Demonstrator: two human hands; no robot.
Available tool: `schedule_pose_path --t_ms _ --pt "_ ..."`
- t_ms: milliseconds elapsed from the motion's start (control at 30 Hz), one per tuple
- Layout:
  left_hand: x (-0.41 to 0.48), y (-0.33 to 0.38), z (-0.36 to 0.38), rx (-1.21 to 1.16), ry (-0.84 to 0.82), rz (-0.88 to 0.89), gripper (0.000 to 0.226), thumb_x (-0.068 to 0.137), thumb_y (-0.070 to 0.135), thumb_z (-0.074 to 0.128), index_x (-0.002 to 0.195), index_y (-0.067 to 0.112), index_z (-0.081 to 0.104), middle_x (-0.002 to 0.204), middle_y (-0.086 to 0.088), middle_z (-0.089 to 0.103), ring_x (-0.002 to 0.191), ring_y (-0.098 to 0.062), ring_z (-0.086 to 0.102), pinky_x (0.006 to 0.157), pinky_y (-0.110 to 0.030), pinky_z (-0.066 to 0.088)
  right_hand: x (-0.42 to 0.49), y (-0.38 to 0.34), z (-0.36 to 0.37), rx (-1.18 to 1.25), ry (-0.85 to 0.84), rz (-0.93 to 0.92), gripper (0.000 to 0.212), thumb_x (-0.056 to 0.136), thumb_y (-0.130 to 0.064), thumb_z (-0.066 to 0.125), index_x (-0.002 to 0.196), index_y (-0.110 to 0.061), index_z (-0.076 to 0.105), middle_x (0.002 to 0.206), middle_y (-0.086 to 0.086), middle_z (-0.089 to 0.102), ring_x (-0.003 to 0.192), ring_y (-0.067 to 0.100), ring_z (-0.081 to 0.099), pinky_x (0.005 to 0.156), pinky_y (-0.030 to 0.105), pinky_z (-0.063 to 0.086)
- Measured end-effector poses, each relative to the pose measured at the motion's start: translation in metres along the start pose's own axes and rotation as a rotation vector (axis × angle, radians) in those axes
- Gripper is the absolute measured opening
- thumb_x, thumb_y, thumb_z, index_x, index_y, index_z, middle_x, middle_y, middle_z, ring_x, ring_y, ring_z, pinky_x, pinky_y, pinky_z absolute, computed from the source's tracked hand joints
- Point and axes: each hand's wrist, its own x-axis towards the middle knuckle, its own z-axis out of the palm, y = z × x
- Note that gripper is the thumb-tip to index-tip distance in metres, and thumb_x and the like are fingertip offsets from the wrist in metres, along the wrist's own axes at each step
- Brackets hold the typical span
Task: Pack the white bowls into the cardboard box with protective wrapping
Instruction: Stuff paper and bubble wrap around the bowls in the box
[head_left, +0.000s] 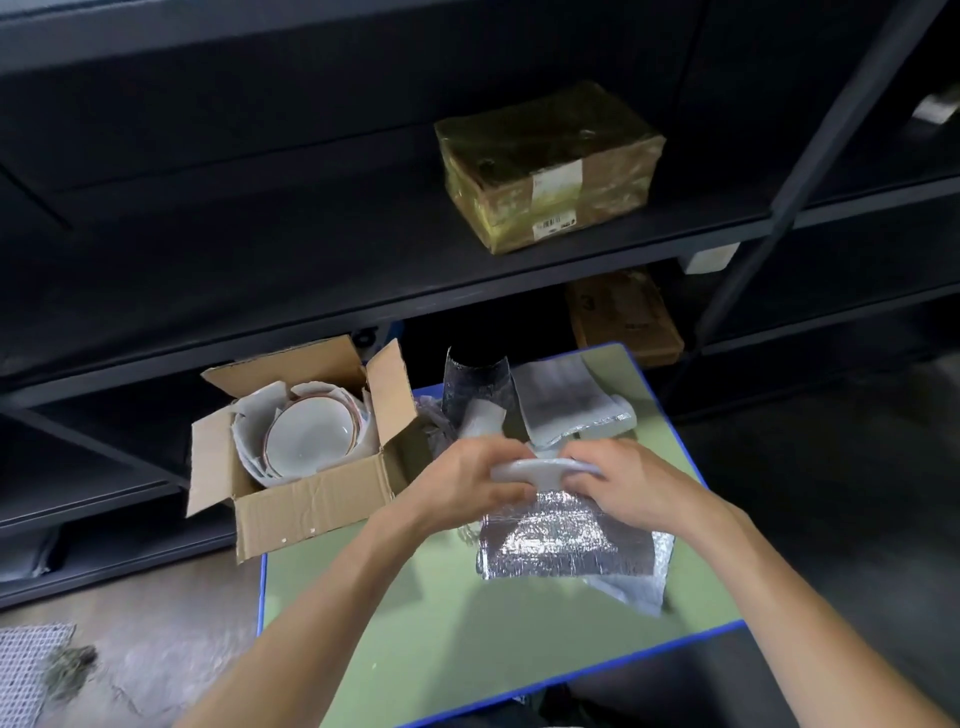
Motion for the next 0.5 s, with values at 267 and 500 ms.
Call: schedule_pose_path --t_ms 267,500 --pt "0.0 0.011 0.013 0.162 -0.098 0.035 0.026 0.089 0.01 0.051 0.104 0.024 0.035 0.077 -0.007 0.055 0.066 -0.022 0.043 0.063 -0.042 0.041 -0.007 -0.008 0.0 -0.042 -0.127 0.015 0.014 0.099 -0.016 0.042 0.105 -0.024 0.052 0.096 -0.001 0.06 0.088 0.02 0.054 0.078 0.036 0.044" --pt "-0.01 0.017 0.008 -0.026 -0.202 -0.001 0.026 0.094 0.035 0.062 0.095 0.025 0.038 0.08 0.0 0.052 0.068 -0.011 0.044 0.064 -0.03 0.041 -0.01 -0.014 0.004 -0.038 -0.178 -0.035 0.02 0.098 -0.026 0.039 0.113 -0.036 0.048 0.101 -0.008 0.056 0.087 0.009 0.051 0.071 0.026 0.04"
